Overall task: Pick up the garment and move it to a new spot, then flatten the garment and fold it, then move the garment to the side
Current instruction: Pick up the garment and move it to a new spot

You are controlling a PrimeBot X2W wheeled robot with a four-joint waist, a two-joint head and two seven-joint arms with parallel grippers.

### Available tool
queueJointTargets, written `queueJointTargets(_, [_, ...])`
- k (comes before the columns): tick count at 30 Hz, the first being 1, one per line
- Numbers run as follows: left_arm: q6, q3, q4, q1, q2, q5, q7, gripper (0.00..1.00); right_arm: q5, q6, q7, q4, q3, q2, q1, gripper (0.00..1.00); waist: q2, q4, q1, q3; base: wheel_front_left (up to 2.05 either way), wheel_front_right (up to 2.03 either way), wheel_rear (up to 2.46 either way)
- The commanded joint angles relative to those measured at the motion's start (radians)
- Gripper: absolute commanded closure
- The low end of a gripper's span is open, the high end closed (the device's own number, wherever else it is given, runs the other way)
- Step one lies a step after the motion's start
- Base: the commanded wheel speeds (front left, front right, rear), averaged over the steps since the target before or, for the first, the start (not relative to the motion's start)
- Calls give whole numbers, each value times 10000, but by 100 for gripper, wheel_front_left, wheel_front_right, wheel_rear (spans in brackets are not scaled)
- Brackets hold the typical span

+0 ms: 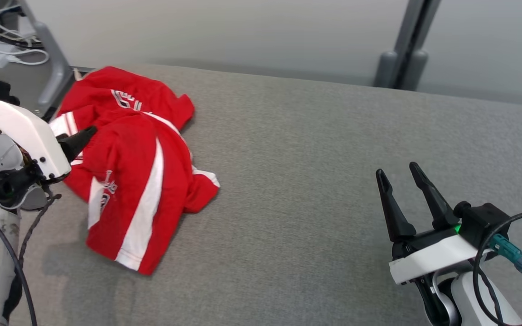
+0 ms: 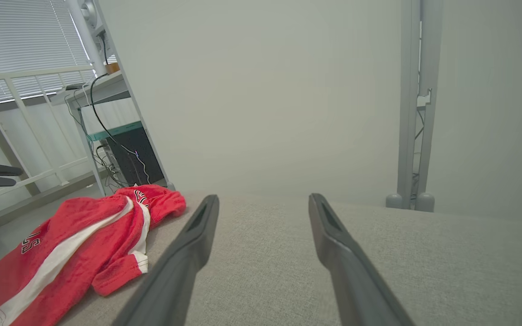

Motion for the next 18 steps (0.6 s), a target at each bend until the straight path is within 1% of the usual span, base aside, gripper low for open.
queueJointTargets(1, [39,25,114,-159,88,-29,79,0,19,23,-75,32,-3,-35,-88,0,0,-345,0,277,0,0,0])
queueJointTargets(5, [185,99,850,-534,260,-248,722,0,1,23,-72,17,55,-49,-295,0,0,-804,0,573,0,0,0])
queueJointTargets(9, [234,158,1433,-791,479,-328,1007,0,-6,23,-62,-3,128,-61,-459,0,0,-1194,0,858,0,0,0])
queueJointTargets(11, [280,220,1674,-904,477,-430,1141,0,-17,23,-62,-8,154,-64,-546,0,0,-1354,0,988,0,0,0])
queueJointTargets(15, [393,126,2181,-984,718,-362,1549,0,-5,23,-62,-10,197,-56,-684,0,0,-1651,0,1217,0,0,0])
queueJointTargets(18, [434,112,2489,-993,754,-452,1874,0,12,23,-62,-19,199,-38,-767,0,0,-1816,0,1326,0,0,0])
